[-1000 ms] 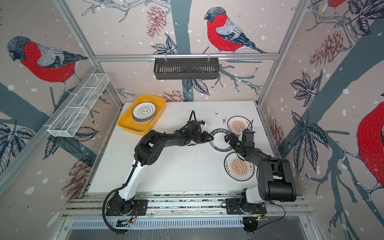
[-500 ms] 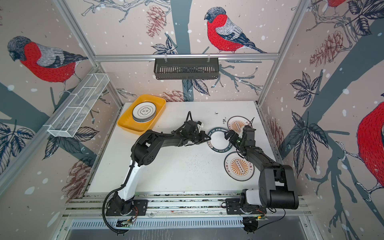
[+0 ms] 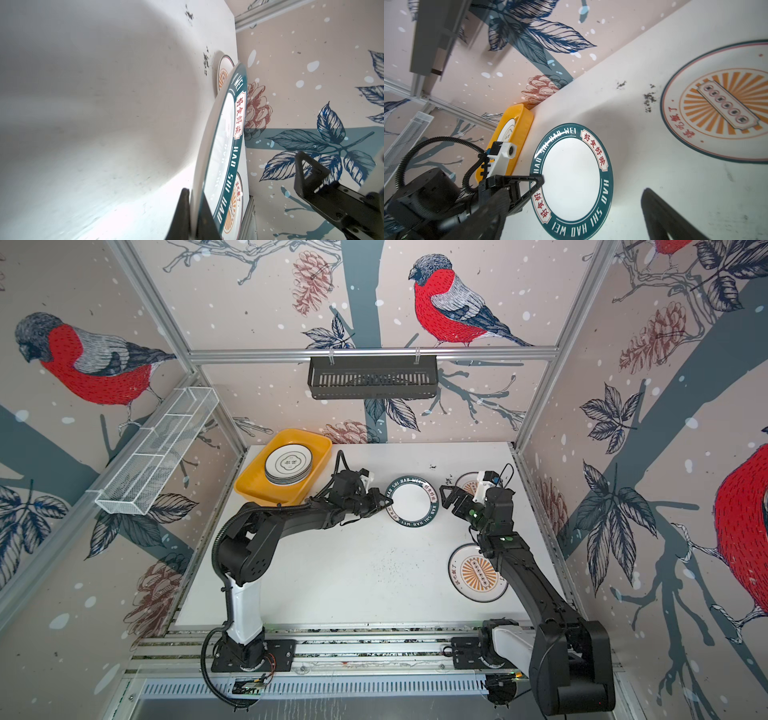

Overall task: Place the plates into the plastic bin on the countertop
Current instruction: 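Carry the green-rimmed plate to the bin with the left gripper while the right draws back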

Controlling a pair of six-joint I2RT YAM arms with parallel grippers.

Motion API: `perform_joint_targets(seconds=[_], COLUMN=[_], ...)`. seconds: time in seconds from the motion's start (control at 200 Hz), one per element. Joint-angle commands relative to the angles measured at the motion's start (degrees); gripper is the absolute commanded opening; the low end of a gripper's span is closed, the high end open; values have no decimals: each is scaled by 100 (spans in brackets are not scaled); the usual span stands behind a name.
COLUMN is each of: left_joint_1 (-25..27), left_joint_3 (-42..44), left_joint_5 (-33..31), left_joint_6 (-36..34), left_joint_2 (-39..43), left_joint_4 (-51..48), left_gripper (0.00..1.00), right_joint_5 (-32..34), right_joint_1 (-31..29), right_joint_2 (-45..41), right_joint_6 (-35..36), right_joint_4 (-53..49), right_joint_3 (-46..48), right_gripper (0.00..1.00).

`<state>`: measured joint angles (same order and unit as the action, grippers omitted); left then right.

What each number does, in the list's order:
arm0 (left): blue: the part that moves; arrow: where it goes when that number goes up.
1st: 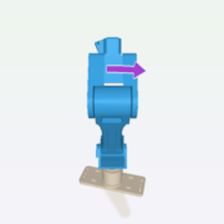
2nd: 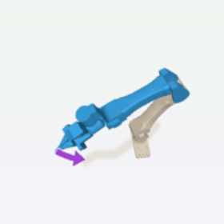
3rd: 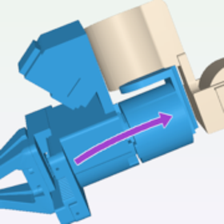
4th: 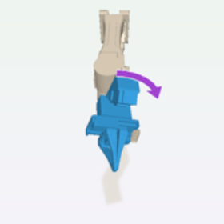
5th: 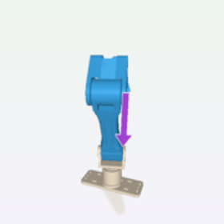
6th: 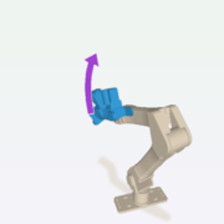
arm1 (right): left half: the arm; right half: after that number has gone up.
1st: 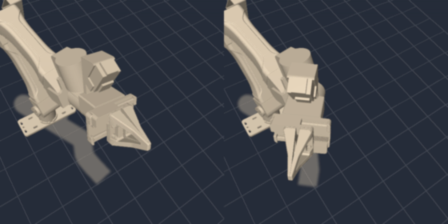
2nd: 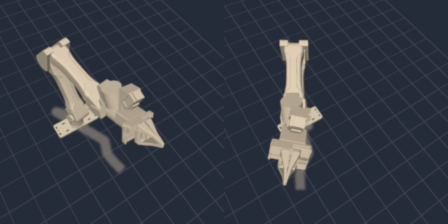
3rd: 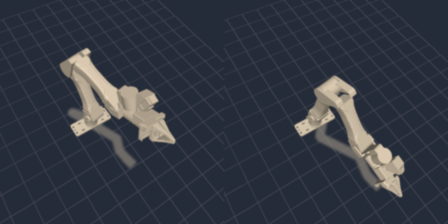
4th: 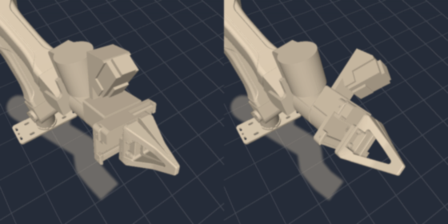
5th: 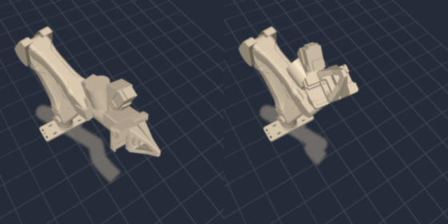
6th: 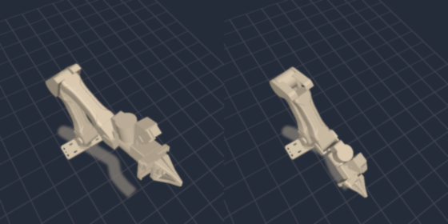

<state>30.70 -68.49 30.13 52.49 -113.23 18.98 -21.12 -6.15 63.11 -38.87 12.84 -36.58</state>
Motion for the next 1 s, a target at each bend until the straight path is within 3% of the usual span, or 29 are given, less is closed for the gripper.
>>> perform_joint_targets(seconds=[0.0,0.325,0.64,0.996], left_joint_1=[-227,-1056,-1722,-3084], left_joint_3=[196,880,1452,1799], left_joint_5=[-63,-73,-92,411], left_joint_6=[-78,-63,-107,226], left_joint_2=[361,1339,2038,2222], left_joint_4=[291,327,241,644], left_gripper=[0,0,0,0], right_joint_5=[-120,26,65,69], right_joint_1=[-279,-1434,-2156,-2812], right_joint_2=[-144,-187,324,953], right_joint_6=[-72,443,831,1102], right_joint_4=[577,738,721,677], right_joint_3=[-156,-607,-1038,-1511], right_gripper=[100,100,100,100])
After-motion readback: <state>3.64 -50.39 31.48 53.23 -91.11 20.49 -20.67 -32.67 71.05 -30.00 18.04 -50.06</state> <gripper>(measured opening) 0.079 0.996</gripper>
